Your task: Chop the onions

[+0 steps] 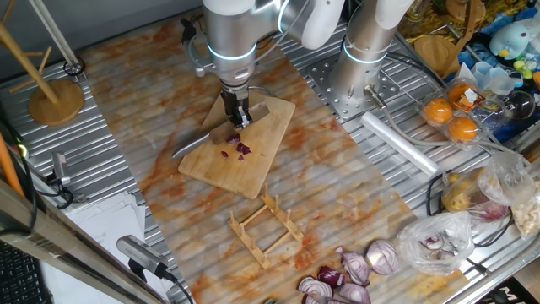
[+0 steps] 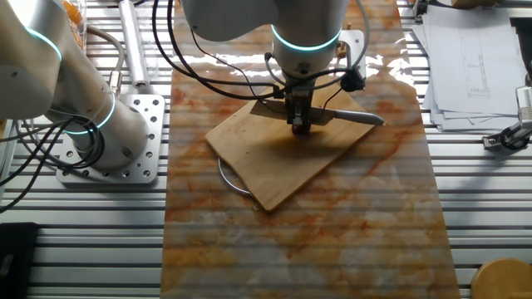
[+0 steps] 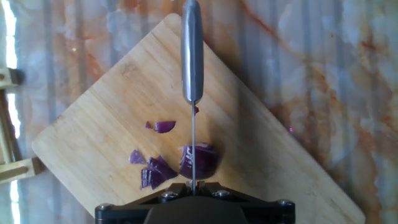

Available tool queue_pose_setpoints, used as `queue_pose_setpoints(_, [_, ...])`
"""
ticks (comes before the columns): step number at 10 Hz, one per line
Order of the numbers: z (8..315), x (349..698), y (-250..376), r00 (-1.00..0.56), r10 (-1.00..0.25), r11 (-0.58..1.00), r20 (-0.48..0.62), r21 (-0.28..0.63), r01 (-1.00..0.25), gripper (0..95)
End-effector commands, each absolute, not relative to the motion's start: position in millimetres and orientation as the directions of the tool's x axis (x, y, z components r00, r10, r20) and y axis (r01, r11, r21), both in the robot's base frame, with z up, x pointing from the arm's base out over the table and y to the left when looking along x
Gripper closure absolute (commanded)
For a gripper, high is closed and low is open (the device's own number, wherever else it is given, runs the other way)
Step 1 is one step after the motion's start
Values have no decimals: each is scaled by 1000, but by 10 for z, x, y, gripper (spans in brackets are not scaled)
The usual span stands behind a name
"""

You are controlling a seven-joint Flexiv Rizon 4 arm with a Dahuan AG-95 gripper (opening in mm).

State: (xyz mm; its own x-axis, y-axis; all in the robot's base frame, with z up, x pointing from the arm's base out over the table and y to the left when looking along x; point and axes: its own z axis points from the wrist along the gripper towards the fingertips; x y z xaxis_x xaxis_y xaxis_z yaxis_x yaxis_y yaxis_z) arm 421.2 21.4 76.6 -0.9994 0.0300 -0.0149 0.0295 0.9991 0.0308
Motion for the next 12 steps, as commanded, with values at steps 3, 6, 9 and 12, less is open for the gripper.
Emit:
queue_pose_setpoints(3, [716, 4218, 215, -1000, 28, 999, -9, 41, 27, 950])
queue_pose_setpoints(6, [700, 4219, 215, -1000, 30, 999, -5, 42, 30, 950])
queue_pose_setpoints(9, [676, 4219, 214, -999, 36, 998, -4, 42, 36, 950])
queue_pose_setpoints(12, [656, 4221, 213, -998, 57, 997, 1, 49, 57, 950])
